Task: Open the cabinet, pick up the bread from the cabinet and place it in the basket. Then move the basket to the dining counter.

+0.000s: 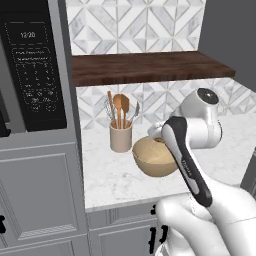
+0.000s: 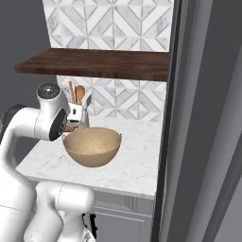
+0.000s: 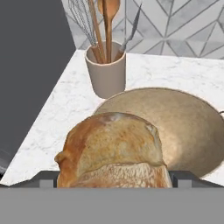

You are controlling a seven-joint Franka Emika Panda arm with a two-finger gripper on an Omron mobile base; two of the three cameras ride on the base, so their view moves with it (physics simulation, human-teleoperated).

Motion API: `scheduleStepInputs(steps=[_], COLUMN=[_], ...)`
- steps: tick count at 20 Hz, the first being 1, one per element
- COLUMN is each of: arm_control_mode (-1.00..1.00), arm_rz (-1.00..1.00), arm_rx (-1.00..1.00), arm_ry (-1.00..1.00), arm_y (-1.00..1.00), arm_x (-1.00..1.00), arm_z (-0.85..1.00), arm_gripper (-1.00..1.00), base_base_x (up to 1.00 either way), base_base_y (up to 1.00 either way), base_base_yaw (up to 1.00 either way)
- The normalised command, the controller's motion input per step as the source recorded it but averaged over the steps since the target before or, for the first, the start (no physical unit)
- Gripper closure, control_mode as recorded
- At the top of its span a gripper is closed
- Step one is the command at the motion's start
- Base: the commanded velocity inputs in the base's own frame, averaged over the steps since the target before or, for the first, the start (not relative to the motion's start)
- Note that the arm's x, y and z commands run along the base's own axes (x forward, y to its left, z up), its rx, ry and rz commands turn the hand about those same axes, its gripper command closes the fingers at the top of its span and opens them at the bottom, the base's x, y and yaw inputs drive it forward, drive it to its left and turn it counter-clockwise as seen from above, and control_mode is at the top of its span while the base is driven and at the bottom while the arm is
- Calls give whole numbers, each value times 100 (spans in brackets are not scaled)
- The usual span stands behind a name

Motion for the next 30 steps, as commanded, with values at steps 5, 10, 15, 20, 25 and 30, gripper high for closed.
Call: scheduleStepInputs(steps=[5,10,15,20,25,30], arm_control_mode=[-100,-100,-100,-100,-100,-100], arm_rz=[-21,-31,-6,0,0,0], arm_rx=[-7,-8,0,1,0,0], arm_ry=[9,11,17,25,21,3], arm_y=[-2,0,-24,-18,0,-5], arm_x=[47,72,72,49,51,46], arm_z=[-78,-67,-49,-28,-25,-61], arm_gripper=[100,100,100,100,100,100], base_base_x=[0,0,0,0,0,0], base_base_y=[0,0,0,0,0,0], base_base_yaw=[0,0,0,0,0,0])
